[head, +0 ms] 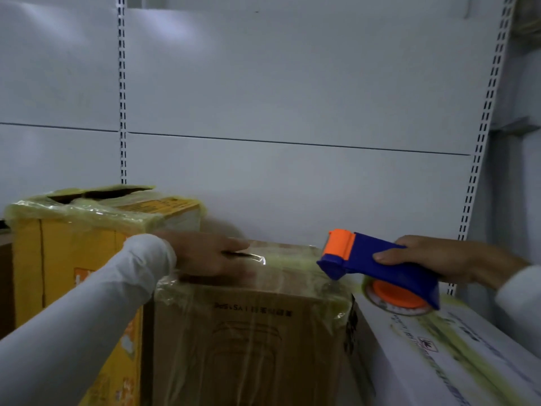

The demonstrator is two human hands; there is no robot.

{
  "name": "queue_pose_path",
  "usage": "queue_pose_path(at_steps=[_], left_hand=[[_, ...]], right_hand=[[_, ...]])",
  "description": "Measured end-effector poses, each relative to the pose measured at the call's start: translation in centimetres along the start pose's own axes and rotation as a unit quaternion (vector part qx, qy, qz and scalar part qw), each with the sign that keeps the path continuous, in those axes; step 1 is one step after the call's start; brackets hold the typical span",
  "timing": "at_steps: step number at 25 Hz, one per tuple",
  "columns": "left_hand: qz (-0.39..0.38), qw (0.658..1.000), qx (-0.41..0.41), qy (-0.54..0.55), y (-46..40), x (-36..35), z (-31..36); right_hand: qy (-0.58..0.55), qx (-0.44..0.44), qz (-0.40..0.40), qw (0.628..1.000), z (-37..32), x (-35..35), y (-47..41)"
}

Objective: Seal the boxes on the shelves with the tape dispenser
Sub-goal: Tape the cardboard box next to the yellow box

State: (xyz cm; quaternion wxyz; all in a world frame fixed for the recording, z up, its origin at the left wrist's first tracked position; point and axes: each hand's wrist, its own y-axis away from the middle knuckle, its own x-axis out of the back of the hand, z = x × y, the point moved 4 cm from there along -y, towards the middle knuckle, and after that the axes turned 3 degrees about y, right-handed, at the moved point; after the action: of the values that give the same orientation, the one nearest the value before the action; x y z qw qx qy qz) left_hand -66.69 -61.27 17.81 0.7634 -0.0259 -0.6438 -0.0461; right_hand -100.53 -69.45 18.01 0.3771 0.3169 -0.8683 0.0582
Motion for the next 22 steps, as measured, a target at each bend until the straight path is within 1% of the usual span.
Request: queue_pose_path(at_steps=[2,5,8,13,18,22], left_hand=[[0.044,0.997,-0.055,0.034,-0.9,-1.0,3.1],[0.052,0.992,-0.109,0.030,-2.7,-3.4,7.0],[0.041,0.993,-0.105,0.026,-3.3,-4.0,6.8],[0.015,0.994,-0.108,0.000,-3.2,-4.6,6.3],[-0.001,0.995,-0.093,0.020,-3.8,-4.1,6.2],[-0.007,0.996,-0.084,0.024,-3.5,-3.7,6.3]], right_hand=[[-0.012,0.007,-0.002,1.000,-1.1,-1.0,-0.7],[-0.026,0.015,-0.028,0.999,-1.8,-1.7,-1.4],[-0.010,0.024,-0.039,0.999,-1.6,-1.2,-1.6],[0.062,0.022,-0.063,0.996,-1.3,1.5,-1.0],[0.090,-0.045,-0.054,0.993,2.4,4.1,1.8],[0.119,-0.052,-0.035,0.991,3.4,3.3,1.9]])
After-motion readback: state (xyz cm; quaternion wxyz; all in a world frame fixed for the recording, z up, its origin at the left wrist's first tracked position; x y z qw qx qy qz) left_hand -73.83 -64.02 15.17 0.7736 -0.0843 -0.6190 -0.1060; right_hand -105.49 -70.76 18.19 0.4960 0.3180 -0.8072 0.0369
